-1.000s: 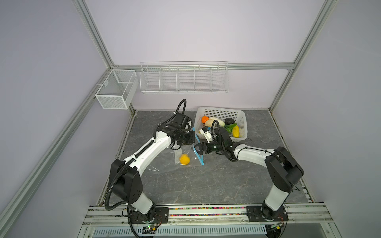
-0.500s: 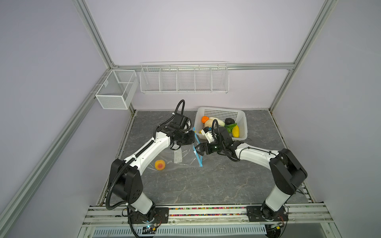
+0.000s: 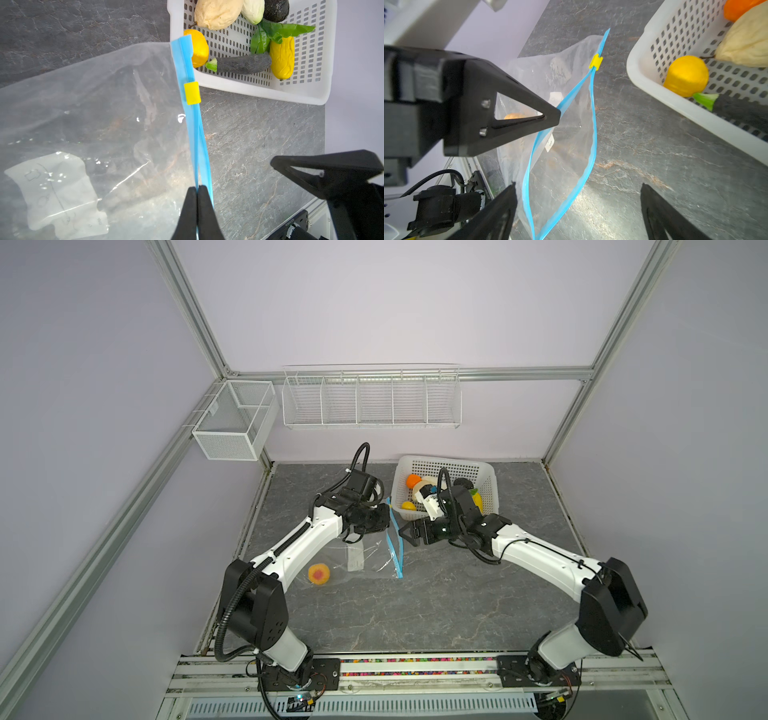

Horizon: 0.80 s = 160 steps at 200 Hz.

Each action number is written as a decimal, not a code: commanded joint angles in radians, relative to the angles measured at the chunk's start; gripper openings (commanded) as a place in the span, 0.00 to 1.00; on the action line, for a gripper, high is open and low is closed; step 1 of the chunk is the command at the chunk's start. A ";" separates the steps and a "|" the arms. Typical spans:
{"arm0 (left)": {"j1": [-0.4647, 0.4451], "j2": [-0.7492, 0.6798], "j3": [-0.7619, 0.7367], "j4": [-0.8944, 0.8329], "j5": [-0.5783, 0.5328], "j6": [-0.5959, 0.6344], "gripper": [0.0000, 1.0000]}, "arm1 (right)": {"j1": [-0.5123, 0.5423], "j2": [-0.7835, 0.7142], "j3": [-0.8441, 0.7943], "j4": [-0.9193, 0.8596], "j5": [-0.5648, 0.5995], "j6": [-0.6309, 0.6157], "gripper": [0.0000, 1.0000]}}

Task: Place the food in the zip-top bag and seal the zipper
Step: 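Open the right gripper to release the mango inside the bag, then move the right gripper back over the basket while the left gripper holds the zipper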

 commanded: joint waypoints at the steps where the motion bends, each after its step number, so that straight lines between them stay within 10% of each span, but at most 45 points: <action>1: 0.001 -0.030 -0.002 -0.005 -0.012 -0.024 0.00 | 0.006 -0.037 -0.018 -0.024 0.079 -0.017 0.93; 160: -0.003 -0.059 -0.022 0.009 0.004 -0.018 0.00 | -0.226 -0.049 0.070 -0.228 0.377 -0.201 0.88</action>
